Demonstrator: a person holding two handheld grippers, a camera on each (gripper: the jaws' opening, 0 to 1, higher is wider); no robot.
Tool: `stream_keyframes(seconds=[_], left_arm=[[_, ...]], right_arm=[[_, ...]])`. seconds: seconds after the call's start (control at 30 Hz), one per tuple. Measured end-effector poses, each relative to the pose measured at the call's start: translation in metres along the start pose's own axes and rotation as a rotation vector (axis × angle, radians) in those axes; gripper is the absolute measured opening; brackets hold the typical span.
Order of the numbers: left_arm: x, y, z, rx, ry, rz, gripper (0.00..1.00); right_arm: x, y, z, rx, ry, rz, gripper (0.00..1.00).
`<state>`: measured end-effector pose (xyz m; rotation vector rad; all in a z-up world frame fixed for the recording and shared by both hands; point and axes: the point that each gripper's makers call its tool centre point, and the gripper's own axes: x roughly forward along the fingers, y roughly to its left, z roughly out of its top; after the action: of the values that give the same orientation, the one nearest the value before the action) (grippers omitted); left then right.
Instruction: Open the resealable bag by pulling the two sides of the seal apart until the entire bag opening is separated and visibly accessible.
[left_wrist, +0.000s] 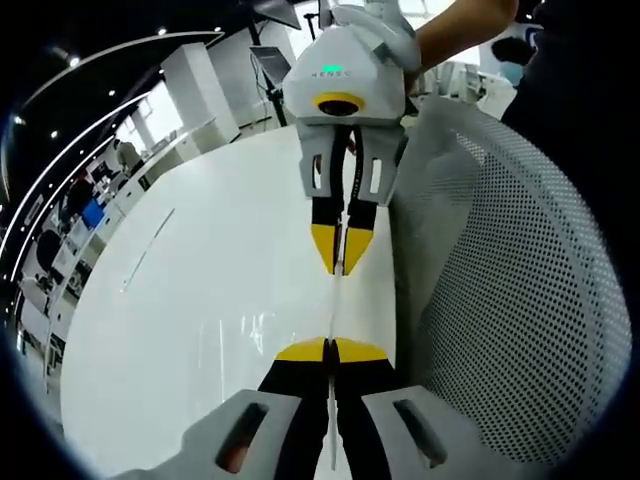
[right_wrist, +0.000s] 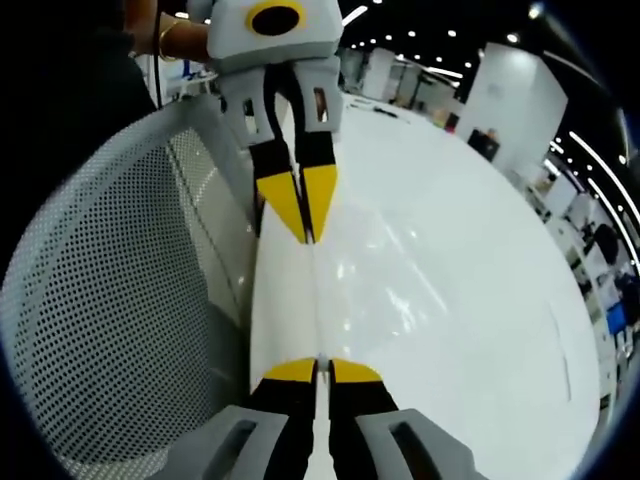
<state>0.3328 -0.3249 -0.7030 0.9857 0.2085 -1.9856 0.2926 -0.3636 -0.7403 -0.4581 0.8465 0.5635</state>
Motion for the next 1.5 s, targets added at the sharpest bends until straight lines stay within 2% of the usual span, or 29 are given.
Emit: stream_keyframes(seconds=[0.13,0.4,0.53,0.67,0.83,1.17,1.5], left_arm=[[-0.002,0.001,0.0,-0.006,-0.006,0.004,0.0],[-0.003,0.005,0.003,-0.001,-0.006,0.032,0.0],[0.0,0.002,0.002,0.003,-0.002,0.035,0.0],[0.001,0.002,0.003,0.002,-0.003,0.036,0.0],[0.001,0.003,0.005,0.002,-0.006,0.038,0.0],[0.0,0.002,0.004,0.0,-0.01,0.032,0.0],[0.002,-0.004,0.009,0.059,-0.006,0.014,0.0]], right_arm=[[-0.002,-0.002,0.002,0.036,-0.022,-0.013,0.0],[-0.006,-0.009,0.006,0.101,-0.015,-0.06,0.01],[-0.012,-0.013,0.02,0.138,-0.079,-0.083,0.03],[-0.016,-0.013,0.03,0.114,-0.092,-0.095,0.03],[-0.014,-0.007,0.042,0.099,-0.118,-0.077,0.03],[-0.007,-0.003,0.039,0.091,-0.096,-0.063,0.02],[0.005,0.008,0.044,0.051,-0.077,-0.03,0.02]])
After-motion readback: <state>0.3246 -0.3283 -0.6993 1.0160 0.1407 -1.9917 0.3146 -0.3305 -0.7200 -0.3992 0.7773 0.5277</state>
